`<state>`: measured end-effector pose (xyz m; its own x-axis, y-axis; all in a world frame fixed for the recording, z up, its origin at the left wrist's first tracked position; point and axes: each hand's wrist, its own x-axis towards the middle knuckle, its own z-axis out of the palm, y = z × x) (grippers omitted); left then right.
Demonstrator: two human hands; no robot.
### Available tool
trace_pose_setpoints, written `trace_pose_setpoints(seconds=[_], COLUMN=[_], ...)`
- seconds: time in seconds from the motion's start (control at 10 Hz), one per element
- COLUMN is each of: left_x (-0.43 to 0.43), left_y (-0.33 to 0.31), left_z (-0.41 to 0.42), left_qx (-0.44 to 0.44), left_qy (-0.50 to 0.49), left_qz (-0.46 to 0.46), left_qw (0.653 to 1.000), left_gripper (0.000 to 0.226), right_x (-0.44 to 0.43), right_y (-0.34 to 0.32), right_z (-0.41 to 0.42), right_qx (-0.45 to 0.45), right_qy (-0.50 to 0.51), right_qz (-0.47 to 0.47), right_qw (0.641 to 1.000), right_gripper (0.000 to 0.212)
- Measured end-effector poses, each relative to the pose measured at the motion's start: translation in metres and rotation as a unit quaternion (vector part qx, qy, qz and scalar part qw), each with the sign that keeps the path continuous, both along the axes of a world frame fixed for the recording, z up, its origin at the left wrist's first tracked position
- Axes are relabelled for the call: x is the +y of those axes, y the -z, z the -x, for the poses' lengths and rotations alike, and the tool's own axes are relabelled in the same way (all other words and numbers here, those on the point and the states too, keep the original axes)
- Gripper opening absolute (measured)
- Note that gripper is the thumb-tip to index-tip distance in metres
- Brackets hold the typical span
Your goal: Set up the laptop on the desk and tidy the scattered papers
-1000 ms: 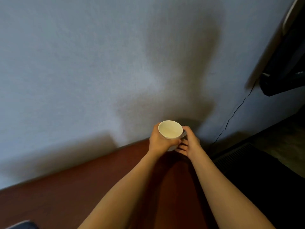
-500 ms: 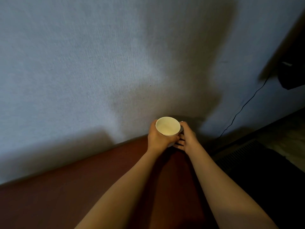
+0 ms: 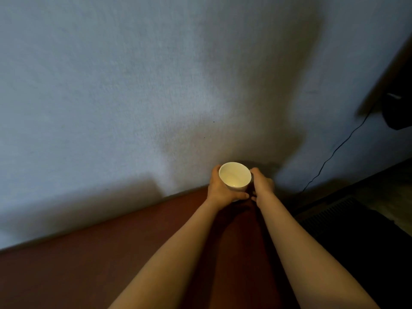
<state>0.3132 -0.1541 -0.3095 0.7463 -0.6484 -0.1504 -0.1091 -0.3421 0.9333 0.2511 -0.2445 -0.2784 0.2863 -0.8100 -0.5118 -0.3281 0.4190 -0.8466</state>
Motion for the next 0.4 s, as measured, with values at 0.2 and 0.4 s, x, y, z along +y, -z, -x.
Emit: trace_pose_setpoints(seconds=[0.2, 0.4], left_x=[0.017, 0.045], left_y=[-0.022, -0.063], left_z=[-0.005, -0.012], left_qx=[-0.016, -0.098], left_qy=[0.003, -0.003], left_qz=[-0.126, -0.202], left_qw=[0.992, 0.974], left_gripper=[0.090, 0.075], right_x=[-0.001, 0.014], right_y=[-0.013, -0.046], right_z=[0.004, -0.001], right_qx=[0.077, 0.103], right_qy=[-0.019, -0.076], right_qz=[0.074, 0.142], right_qw=[0.994, 0.982], right_gripper=[0.039, 0.044])
